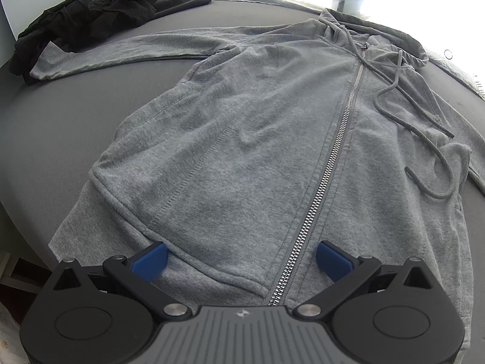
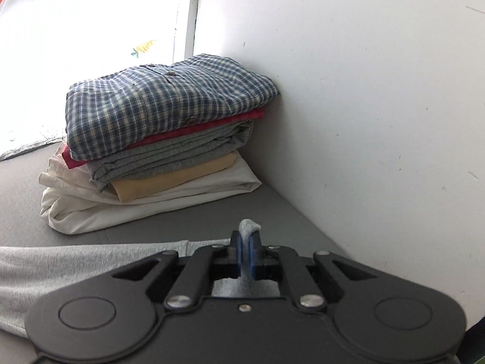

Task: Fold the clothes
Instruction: 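Lower the grey sleeve cuff onto the table and open the right gripper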

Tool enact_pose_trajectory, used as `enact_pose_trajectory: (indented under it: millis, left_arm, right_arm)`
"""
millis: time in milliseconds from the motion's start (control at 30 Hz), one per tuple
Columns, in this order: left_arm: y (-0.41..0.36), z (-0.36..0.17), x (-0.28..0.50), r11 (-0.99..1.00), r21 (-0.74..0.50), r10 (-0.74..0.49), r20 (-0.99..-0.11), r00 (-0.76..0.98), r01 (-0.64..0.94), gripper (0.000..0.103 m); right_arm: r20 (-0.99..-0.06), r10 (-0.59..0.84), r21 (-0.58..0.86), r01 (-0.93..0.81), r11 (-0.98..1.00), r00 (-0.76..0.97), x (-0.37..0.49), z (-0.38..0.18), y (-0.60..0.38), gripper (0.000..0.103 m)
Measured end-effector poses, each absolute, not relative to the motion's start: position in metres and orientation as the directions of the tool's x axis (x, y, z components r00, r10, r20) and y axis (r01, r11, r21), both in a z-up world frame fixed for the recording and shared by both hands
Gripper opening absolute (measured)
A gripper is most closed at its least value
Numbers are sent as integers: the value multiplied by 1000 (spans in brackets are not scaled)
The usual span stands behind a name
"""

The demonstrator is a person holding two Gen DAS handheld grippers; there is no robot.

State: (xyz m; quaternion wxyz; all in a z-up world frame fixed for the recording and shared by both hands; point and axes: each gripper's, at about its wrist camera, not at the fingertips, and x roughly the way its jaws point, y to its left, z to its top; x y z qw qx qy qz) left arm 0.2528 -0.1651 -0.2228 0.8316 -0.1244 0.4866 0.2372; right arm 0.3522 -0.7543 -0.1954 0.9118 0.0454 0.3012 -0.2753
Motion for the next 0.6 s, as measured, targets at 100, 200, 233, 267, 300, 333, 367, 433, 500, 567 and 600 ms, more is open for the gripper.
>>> enact_pose_trajectory:
  millis: [100,200,233,267,300,333,367,433,500,567,600]
  left_arm:
    - [-163,-222,254,860,23,266,-873,409,-509,103]
    - [-161,-222,254,862,23,261,-877,403,-507,103]
    - [-161,-222,254,862,23,260,-878,403,-507,103]
    - [-161,-222,254,863,23,259,-877,404,-505,103]
    - [-161,-222,254,864,23,259,-877,405,-503,103]
    - [-161,-222,254,865,22,258,-876,407,-501,103]
    - [-160,-222,254,867,22,255,-877,407,-498,103]
    - [-158,-222,256,871,20,250,-879,406,-492,103]
    - [-157,-222,256,873,19,246,-881,405,-488,103]
    - [-157,-222,257,875,19,242,-883,403,-483,103]
    - [-156,-222,257,879,17,235,-884,403,-476,103]
  right_arm:
    - [-666,-437,-41,555,831,605,357,-219,-770,5]
    - [-629,-484,-125,536,835,609,357,-218,-761,5]
    - [-625,-491,-130,540,832,607,358,-217,-761,5]
    - [-631,-498,-129,552,824,595,359,-218,-764,5]
    - [-644,-502,-131,564,816,578,362,-222,-766,6]
    - [-656,-505,-140,567,812,561,365,-228,-766,6]
    - [-663,-511,-157,566,809,547,367,-233,-764,6]
    - [-649,-546,-238,541,807,530,372,-235,-753,8]
    - [-639,-580,-290,540,790,505,375,-235,-746,20]
    - [-630,-614,-326,555,765,476,376,-234,-740,43]
    - [-626,-630,-342,564,752,460,376,-233,-737,58]
